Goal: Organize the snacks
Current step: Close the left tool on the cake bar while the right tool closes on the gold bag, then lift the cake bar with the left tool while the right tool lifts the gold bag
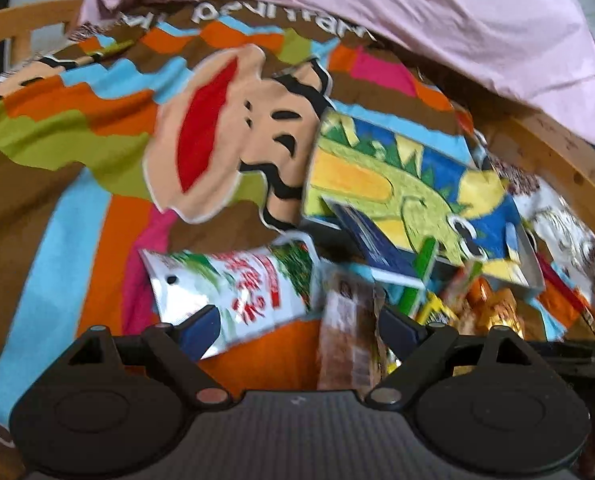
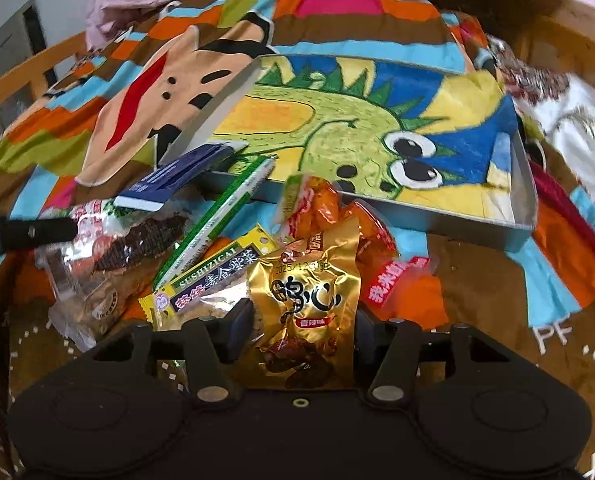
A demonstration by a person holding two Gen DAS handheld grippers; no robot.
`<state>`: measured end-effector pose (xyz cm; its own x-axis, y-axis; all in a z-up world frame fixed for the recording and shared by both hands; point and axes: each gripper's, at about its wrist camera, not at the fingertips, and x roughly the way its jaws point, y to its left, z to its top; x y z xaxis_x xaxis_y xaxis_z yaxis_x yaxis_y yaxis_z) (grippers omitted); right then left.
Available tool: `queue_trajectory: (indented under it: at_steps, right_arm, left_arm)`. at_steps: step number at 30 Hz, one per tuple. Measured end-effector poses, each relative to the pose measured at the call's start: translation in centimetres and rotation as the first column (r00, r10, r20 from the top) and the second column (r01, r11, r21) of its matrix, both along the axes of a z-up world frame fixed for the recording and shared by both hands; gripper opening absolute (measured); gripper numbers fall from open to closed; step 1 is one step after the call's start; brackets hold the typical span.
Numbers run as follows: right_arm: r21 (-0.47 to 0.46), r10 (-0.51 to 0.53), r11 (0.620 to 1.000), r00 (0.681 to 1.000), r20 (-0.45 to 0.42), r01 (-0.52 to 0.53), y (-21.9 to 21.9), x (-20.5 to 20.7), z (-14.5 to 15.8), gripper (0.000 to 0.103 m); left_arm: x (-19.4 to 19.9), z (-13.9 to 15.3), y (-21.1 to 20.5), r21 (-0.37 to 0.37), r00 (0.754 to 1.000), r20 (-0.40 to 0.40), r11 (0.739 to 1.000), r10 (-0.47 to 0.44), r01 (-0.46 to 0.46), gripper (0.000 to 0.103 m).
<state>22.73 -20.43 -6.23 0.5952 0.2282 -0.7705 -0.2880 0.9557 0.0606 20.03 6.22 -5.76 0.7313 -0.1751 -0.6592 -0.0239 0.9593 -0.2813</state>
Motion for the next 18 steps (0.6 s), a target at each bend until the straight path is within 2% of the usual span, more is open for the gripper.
queue_trajectory:
  at_steps: [4, 7, 13, 15, 18]
  right_arm:
    - [-0.077, 0.106, 0.992, 0.992, 0.070, -0.101, 1.8, -1.0, 0.3, 0.049]
    - [-0.088, 0.166, 0.983, 0.982, 0.088, -0.159, 2.6, -1.5, 0.4, 0.048]
    - [-0.072, 0.170, 0.984, 0.982, 0.083, -0.164, 2.7, -1.4, 0.4, 0.048]
    - [-0.075, 0.172, 0.983, 0.981, 0.084, -0.166, 2.7, -1.4, 0.4, 0.048]
    - [-0.076, 0.174, 0.983, 0.981, 0.084, -0.168, 2.8, -1.5, 0.4, 0.048]
  left_arm:
    - [0.3, -0.3, 0.7, -0.035, 0.999, -0.025, 0.999, 0.029, -0.030, 0.090]
    - [0.5, -0.7, 0.6, 0.003, 0.997, -0.062, 0.999, 0.039, -0.039, 0.089]
    - [0.8, -1.2, 1.6, -0.020, 0.991, -0.096, 0.995, 0.091, -0.093, 0.088]
    - [1.0, -1.5, 1.1, 0.006, 0.992, -0.110, 0.998, 0.069, -0.069, 0.088]
    - [1.2, -1.9, -0.6, 0.084, 0.995, -0.104, 0.996, 0.009, 0.000, 0.088]
